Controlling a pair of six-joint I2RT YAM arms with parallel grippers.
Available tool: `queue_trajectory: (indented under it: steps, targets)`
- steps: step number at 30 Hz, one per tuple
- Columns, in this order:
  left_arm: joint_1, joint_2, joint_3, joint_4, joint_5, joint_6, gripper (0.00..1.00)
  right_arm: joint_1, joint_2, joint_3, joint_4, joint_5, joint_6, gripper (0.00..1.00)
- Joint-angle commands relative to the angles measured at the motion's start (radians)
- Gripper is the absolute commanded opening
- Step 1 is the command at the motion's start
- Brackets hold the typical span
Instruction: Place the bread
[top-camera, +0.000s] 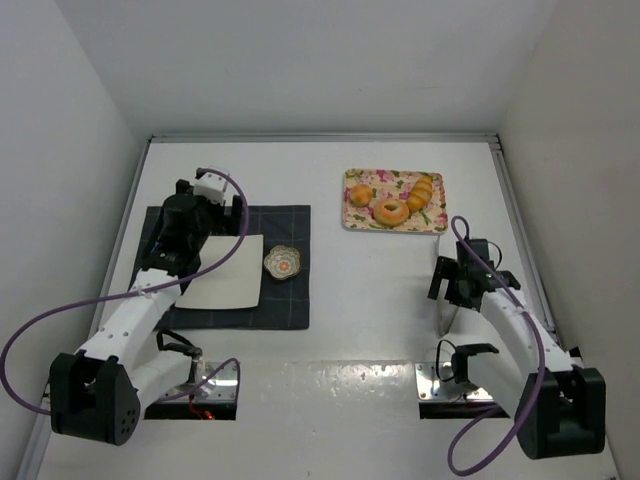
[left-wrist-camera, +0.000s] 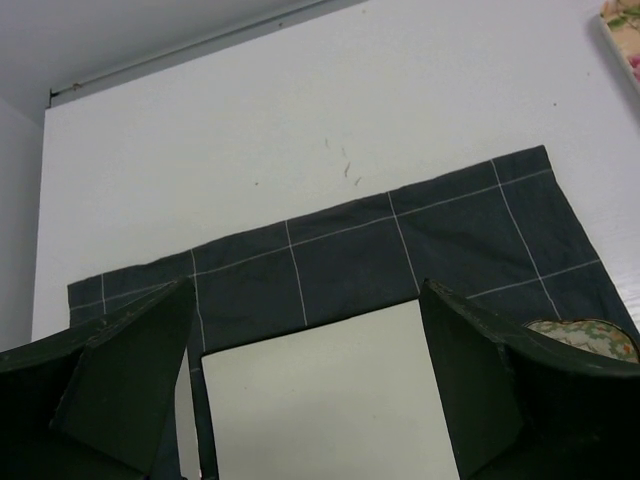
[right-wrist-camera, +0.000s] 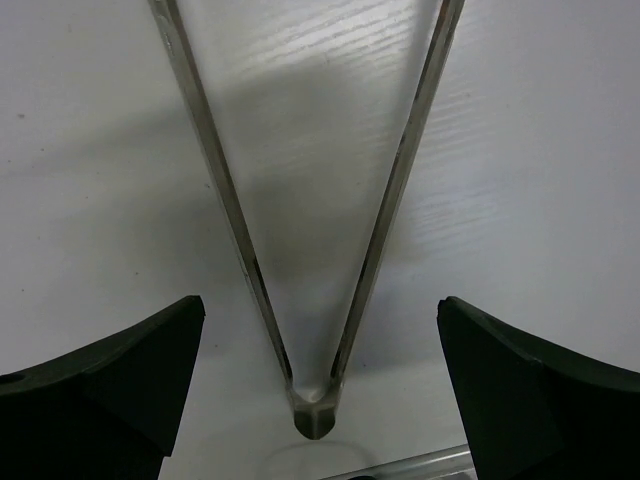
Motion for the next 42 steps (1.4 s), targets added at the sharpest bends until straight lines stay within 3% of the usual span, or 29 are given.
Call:
queue_trajectory:
  steps: [1, 9, 16, 24, 26, 29, 35, 37, 40, 42]
  targets:
    - [-0.009, -0.024, -0.008, 0.017, 0.013, -0.015, 1.0, -0.006, 0.041, 0.014, -0.006, 0.019, 0.093, 1.0]
    - [-0.009, -0.024, -0.017, 0.017, 0.013, -0.034, 1.0, -0.016, 0.234, -0.005, 0.129, 0.028, 0.092, 0.98]
    - [-0.009, -0.024, -0.017, 0.027, 0.013, -0.034, 1.0, -0.042, 0.342, 0.021, 0.214, 0.042, 0.074, 0.87]
    - [-0.009, -0.034, -0.017, 0.027, 0.004, -0.034, 1.0, -0.077, 0.364, 0.047, 0.186, 0.03, 0.074, 0.55]
    - [-0.009, -0.034, -0.026, 0.027, 0.004, -0.025, 1.0, -0.076, 0.321, 0.057, 0.166, 0.016, 0.069, 0.52]
    - [-0.009, -0.034, -0.026, 0.027, 0.013, -0.025, 1.0, -0.075, 0.264, 0.155, 0.039, -0.005, 0.041, 0.49]
    - [-0.009, -0.024, -0.017, 0.036, 0.036, -0.015, 1.0, -0.082, 0.239, 0.515, -0.451, -0.106, -0.081, 0.48]
    - [-0.009, -0.015, -0.017, 0.036, 0.045, -0.015, 1.0, -0.082, 0.248, 0.566, -0.543, -0.12, -0.1, 0.48]
    - [-0.009, -0.006, -0.008, 0.036, 0.057, -0.015, 1.0, -0.083, 0.259, 0.691, -0.608, -0.146, -0.117, 0.47]
    - [-0.009, -0.006, -0.008, 0.036, 0.058, -0.015, 1.0, -0.079, 0.247, 0.7, -0.557, -0.188, -0.126, 0.47]
